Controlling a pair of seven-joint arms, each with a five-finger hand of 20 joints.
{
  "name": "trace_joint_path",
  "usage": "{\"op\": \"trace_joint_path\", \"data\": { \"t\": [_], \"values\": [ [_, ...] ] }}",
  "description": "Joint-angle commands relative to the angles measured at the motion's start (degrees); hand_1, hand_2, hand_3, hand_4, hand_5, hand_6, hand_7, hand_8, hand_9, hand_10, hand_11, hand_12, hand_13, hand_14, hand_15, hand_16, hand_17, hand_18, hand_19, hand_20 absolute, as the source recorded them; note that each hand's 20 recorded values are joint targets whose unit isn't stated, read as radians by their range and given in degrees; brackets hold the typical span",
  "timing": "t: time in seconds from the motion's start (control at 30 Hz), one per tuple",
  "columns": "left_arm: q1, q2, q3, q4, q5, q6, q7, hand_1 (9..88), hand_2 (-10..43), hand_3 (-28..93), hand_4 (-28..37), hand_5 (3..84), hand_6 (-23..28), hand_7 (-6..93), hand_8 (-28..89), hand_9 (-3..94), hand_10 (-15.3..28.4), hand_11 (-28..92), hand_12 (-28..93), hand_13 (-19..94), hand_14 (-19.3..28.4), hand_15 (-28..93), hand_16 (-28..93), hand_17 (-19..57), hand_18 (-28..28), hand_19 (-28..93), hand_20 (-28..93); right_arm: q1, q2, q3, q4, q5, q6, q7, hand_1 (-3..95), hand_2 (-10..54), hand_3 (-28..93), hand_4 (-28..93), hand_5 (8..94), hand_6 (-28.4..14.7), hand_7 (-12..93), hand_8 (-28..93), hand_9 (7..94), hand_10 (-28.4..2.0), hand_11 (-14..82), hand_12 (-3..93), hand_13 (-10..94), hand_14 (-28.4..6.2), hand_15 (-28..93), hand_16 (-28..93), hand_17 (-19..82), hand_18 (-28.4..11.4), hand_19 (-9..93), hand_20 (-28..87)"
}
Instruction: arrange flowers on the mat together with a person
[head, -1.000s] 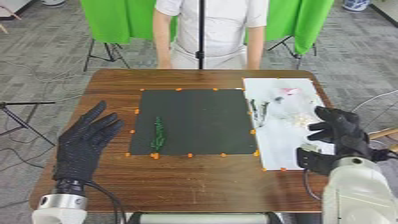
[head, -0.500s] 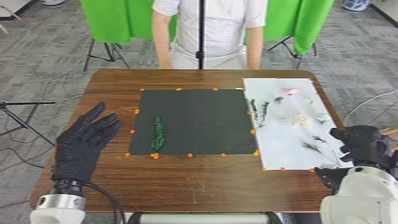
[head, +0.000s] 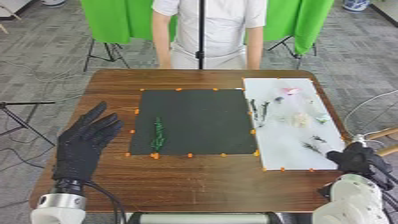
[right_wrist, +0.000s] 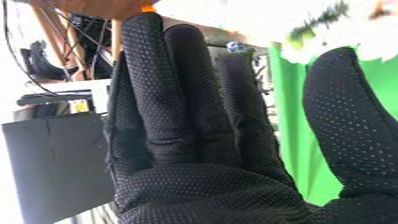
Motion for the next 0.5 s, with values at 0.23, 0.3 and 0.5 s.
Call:
{"op": "trace_joint_path", "data": {
  "t": [0.23,0.3,0.5],
  "values": [
    [-0.66,-0.56,0.52,0.34,0.3,-0.9,-1.16,23.4,10.3,76,-25.4,37.5,10.7,10.7,-9,36.2,23.2,26,9,26,28.4,49,-12,-7.8,23.9,61,-3,5.28,-0.18,-3.85,6.59,-2.51,-1.68,1.78,30.9,-3.2,79,-28,54.8,-3.0,12,-13,68.8,-16.8,22.8,13.1,63,-14.4,48,9,19,-21.6,79,-2],
    [-0.66,-0.53,0.56,0.36,0.15,-0.9,-1.18,23.4,10.4,76,-25.4,37.4,10.8,10.7,-9,36.3,23.2,26,9,26,28.4,49,-12,-7.9,23.9,61,-3,6.33,0.31,-4.91,8.66,-3.45,-1.26,1.89,33.2,-4.4,79,-28,59.6,-2.3,13,-13,70.9,-15.9,22.6,13.0,65,-13.6,47,9,19,-21.4,79,-2],
    [-0.8,0.02,0.95,0.39,-0.12,-0.5,-0.61,23.4,10.4,76,-25.4,37.5,10.8,10.7,-9,36.2,23.1,26,9,26,28.4,49,-12,-7.9,23.9,61,-3,7.56,2.14,-7.67,12.11,-9.31,2.68,3.51,47.0,-9.4,71,-28,79.6,0.0,14,-4,82.4,-12.9,20.9,14.3,74,-9.9,42,13,24,-19.1,81,-2]
  ]
}}
